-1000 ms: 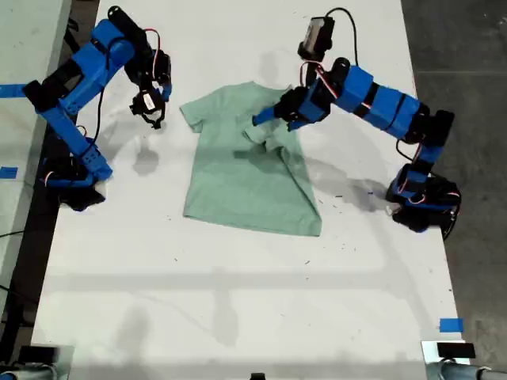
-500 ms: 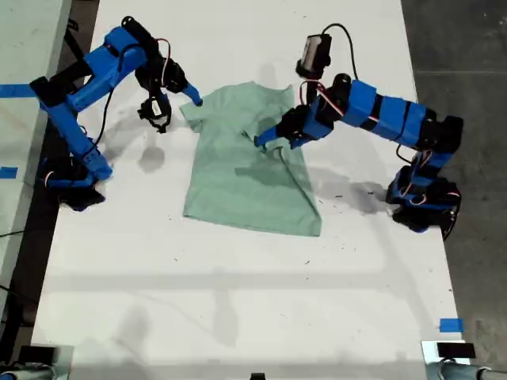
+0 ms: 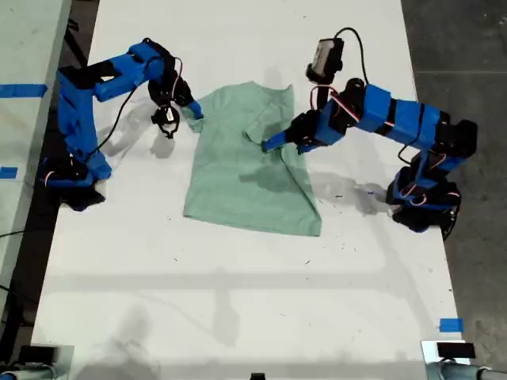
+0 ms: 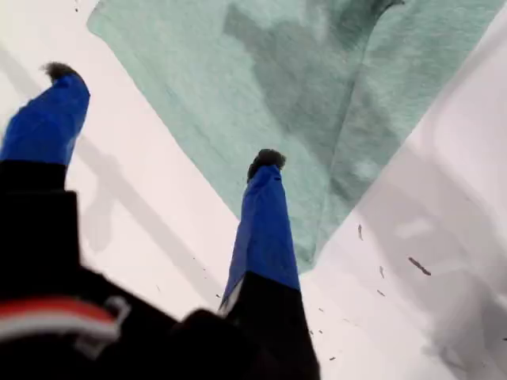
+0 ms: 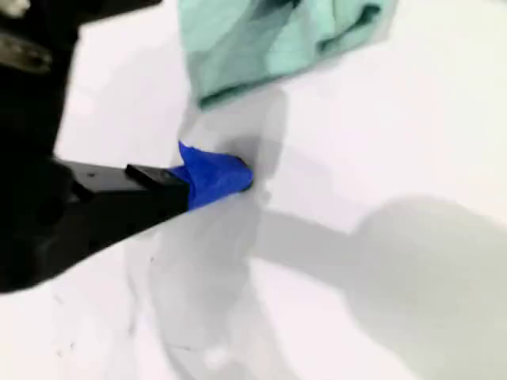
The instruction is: Fold tshirt
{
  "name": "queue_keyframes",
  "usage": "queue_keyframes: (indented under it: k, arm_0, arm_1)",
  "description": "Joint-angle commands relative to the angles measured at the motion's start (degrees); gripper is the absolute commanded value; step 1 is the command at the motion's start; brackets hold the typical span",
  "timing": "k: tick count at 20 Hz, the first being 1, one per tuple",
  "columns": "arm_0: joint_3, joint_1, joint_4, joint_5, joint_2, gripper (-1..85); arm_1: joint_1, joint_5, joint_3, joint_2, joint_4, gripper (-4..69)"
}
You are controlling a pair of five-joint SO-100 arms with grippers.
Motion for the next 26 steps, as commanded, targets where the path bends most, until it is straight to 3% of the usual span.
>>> queue_keyframes:
  k: [1, 4, 5, 13, 20, 26]
  arm_0:
    - [-8.7, -0.9, 0.7, 0.6, -5.0, 26.9]
    - [-11.5, -0.2, 1.1, 0.9, -7.8, 3.3]
    - [-11.6, 0.0, 1.1, 0.9, -7.7, 0.5]
    - [-10.5, -1.1, 5.8, 0.4, 0.4, 0.0]
    - [-9.6, 2.9, 8.7, -0.2, 17.8, 0.0]
    - [-14.8, 14.2, 0.0, 1.5, 20.5, 0.0]
  arm_1:
    - [-0.8, 0.6, -0.1, 4.9, 0.1, 36.0]
    - [-0.7, 0.8, 1.4, 5.8, -0.2, 36.0]
    - [-0.5, 0.9, 2.0, 6.0, -0.4, 36.0]
    - [-0.2, 0.6, 3.6, 6.1, -1.9, 35.6]
    - [0.0, 0.5, 5.6, 6.6, -3.1, 35.5]
    - [0.6, 1.1, 10.5, 11.1, -3.7, 35.3]
